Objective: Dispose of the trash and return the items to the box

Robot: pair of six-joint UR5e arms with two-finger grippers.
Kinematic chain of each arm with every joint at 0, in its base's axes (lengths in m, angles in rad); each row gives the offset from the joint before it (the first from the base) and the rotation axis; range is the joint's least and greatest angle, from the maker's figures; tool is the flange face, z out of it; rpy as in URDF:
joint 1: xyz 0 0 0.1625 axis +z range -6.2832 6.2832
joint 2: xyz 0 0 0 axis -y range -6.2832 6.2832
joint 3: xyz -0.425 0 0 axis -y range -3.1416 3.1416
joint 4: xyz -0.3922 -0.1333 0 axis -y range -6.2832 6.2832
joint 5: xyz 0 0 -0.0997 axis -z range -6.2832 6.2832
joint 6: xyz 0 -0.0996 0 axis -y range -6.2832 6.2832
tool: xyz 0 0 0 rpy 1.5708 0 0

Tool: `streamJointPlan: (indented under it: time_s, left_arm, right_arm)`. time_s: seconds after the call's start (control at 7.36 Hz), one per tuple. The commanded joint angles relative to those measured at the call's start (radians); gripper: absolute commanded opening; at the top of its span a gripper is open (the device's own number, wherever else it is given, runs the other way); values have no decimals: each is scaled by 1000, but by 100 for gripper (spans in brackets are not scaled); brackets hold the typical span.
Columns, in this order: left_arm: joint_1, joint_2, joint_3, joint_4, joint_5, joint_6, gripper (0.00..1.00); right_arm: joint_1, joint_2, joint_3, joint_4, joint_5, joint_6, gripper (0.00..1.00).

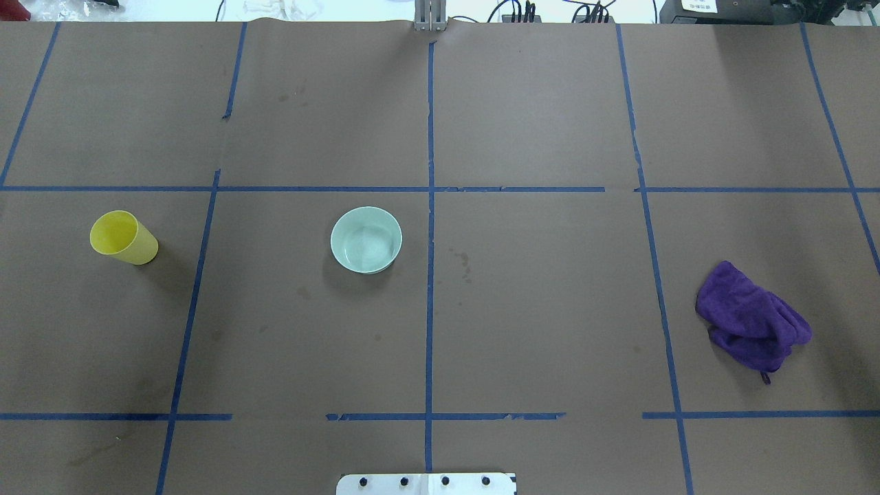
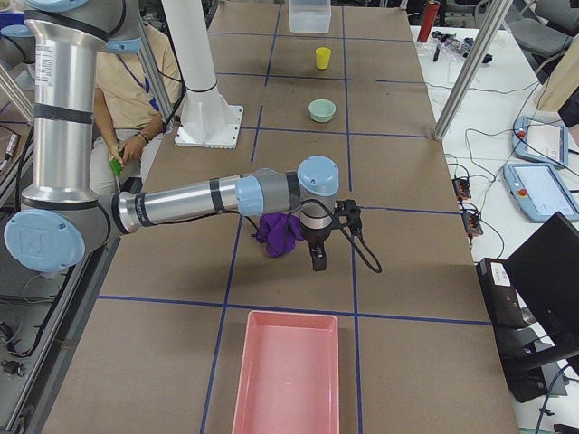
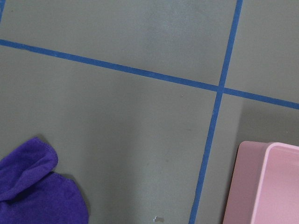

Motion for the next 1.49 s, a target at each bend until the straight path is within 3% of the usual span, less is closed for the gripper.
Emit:
streamJointPlan:
  time_s: [0.0, 0.54, 0.68, 1.36]
  left_arm:
    - [-24, -3, -42, 31, 1, 44, 100]
    - [-18, -24, -21, 34, 78, 2, 100]
    - [-18, -27, -23, 26, 78, -72, 100]
    - [-15, -15, -35, -32, 67, -71, 100]
  right_arm:
    - [0, 2, 1, 0, 0, 0, 100]
    - [0, 5, 3, 0, 1, -1, 100]
    - [0, 5, 9, 0, 3, -1, 100]
    - [0, 2, 27, 2, 18, 0, 100]
